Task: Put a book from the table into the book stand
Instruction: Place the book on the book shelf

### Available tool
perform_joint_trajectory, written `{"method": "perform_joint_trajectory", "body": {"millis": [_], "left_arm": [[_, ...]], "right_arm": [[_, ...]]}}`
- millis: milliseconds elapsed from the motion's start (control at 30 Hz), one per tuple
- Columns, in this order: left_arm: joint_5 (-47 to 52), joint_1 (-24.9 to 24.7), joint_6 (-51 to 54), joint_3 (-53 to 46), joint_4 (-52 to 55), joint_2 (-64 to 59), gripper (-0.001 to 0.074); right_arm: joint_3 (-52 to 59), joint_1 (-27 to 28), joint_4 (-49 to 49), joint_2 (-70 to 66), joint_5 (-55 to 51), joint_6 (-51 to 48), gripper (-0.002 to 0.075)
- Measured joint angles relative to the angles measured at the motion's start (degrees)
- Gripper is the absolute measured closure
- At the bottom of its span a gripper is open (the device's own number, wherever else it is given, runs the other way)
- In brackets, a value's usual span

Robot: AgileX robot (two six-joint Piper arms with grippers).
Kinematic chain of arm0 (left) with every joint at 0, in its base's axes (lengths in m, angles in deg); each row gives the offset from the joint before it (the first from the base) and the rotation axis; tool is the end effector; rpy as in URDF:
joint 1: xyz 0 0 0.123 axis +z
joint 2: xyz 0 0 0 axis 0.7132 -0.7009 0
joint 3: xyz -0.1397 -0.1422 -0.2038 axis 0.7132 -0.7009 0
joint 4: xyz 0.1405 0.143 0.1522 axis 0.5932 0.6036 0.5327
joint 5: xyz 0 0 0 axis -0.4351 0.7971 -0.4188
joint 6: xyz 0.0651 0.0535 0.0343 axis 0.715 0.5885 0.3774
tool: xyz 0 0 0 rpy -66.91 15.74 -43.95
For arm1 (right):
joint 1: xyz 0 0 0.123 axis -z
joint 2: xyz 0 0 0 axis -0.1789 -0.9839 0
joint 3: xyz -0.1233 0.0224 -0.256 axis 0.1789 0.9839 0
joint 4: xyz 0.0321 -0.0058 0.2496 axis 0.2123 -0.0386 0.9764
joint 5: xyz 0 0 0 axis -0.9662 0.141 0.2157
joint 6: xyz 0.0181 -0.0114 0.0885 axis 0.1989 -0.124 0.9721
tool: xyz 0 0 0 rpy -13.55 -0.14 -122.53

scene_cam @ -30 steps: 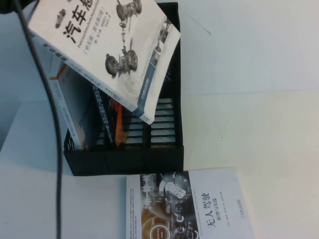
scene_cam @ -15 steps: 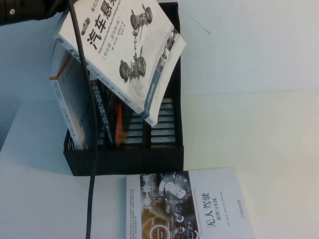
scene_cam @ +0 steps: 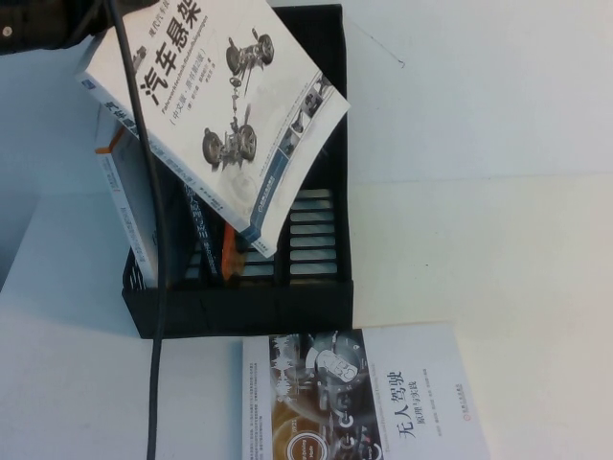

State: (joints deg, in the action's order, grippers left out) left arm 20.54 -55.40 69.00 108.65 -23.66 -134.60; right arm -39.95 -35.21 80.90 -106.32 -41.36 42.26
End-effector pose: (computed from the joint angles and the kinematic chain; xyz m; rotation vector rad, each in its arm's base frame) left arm 0.3102 -0.0934 0.4370 0.0612 1.8740 -0.8325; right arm 0.0992 0.0370 0.3334 -0.1635 2.1857 0.2839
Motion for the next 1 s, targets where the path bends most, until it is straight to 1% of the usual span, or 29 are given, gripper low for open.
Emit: {"method": "perform_joint_trajectory", "body": {"millis": [467,833,900,1000], "left_arm": [[-0.6,0.0,-1.6,0.0,3.6,0.0,0.0622],[-2.5,-0.1,-1.9,0.0,0.8,-0.1,0.0622],[-3.6,-0.5,-1.9,0.0,0.4,-0.2,0.0622],[-5.7,-2.4,-1.9,0.0,0.5,-1.0,0.0622]], "right_arm": [[0.0,0.0,0.3,0.0,0.2,0.2,0.0726],[0.0,0.0,0.5,0.0,1.0,1.1,0.0727],[0.0,0.0,0.5,0.0,1.0,1.1,0.0727],[0.0,0.0,0.5,0.0,1.2,1.1,0.0727]]}}
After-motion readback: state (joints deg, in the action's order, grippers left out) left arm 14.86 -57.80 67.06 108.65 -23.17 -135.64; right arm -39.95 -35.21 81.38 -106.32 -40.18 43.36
